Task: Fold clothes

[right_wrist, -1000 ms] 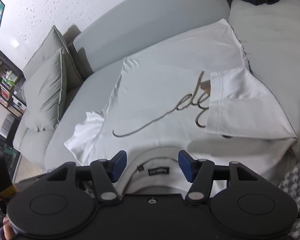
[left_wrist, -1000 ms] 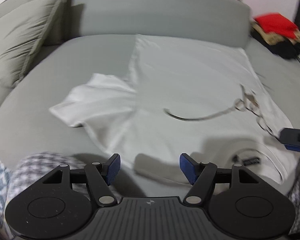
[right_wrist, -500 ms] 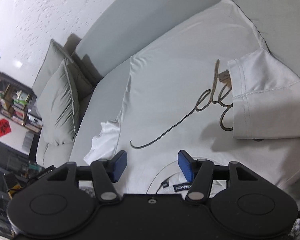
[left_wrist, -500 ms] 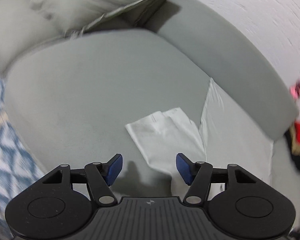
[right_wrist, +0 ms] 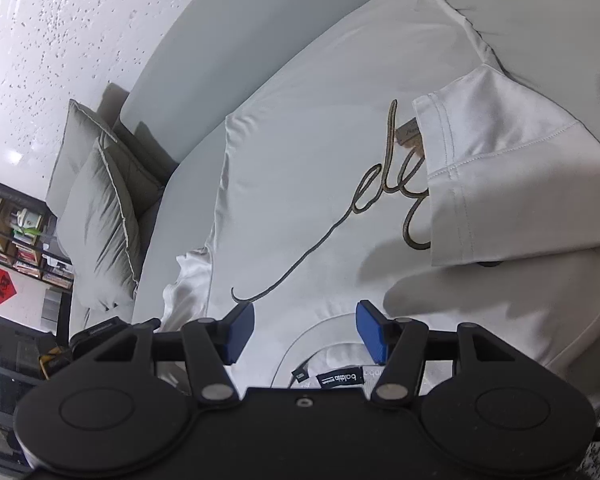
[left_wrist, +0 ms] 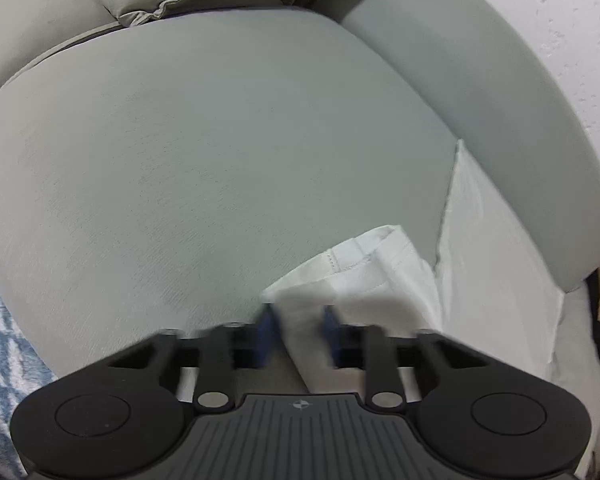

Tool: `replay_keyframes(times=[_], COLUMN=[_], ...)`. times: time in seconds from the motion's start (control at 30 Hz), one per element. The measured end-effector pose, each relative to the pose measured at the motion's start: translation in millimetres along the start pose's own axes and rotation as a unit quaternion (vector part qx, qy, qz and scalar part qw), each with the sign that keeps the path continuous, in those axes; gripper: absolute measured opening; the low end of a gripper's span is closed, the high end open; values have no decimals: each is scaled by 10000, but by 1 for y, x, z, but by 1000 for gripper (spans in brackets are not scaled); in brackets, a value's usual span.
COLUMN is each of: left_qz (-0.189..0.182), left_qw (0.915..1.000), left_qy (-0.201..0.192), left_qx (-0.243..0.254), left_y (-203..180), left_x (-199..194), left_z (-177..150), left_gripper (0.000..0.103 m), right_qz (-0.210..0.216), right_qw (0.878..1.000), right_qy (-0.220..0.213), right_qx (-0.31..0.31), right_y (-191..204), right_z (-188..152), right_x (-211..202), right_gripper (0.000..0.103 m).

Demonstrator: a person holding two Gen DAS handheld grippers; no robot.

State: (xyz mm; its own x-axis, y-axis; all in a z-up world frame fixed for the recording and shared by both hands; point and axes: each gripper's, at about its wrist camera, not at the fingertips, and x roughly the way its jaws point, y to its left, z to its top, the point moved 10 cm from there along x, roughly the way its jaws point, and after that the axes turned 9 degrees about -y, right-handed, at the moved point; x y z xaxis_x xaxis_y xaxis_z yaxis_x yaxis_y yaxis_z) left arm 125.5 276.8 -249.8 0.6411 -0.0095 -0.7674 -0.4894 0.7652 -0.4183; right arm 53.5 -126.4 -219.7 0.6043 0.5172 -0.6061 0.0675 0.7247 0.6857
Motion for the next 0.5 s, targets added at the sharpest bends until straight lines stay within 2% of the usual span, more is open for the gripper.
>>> replay_keyframes(times=[0.07,0.13,0.2,0.23,0.3,0.37,0.43,0.5], left_qz=[58,153,248,279,265,31,-223,-337], left_qw=[9997,9972,9897,9831,9627,9407,9184,8975], left_qy=[-198,-572,-1007,-1236,-1712,-1991,-2078,-1849], left_qx=[123,451,983,1318,2079,2746,3358,3990], left_y=[-1,-9,-28,-40,-76,-117,-156,-179], left_x=[-4,-15,-32,-42,-63,-79,-87,-79], left_z=[2,5,5,5,-5,-29,-61,-104], left_gripper=[0,0,0,0,0,0,0,0], right_qz=[2,-4,-15,-16,-16,11,46,75], right_qw=[10000,10000,9999,9999,9997,9995,9993,9990], right_qy=[-16,-50,-95,-117,-161,-209,-258,-309], right_qx=[13,30,77,115,190,238,284,316], right_y=[-2,-5,-9,-12,-17,-19,-21,-23], right_z=[0,1,3,4,6,8,10,12], right_x=[-2,-5,-8,-9,-11,-14,-17,-21], right_gripper=[56,56,56,56,56,56,56,56])
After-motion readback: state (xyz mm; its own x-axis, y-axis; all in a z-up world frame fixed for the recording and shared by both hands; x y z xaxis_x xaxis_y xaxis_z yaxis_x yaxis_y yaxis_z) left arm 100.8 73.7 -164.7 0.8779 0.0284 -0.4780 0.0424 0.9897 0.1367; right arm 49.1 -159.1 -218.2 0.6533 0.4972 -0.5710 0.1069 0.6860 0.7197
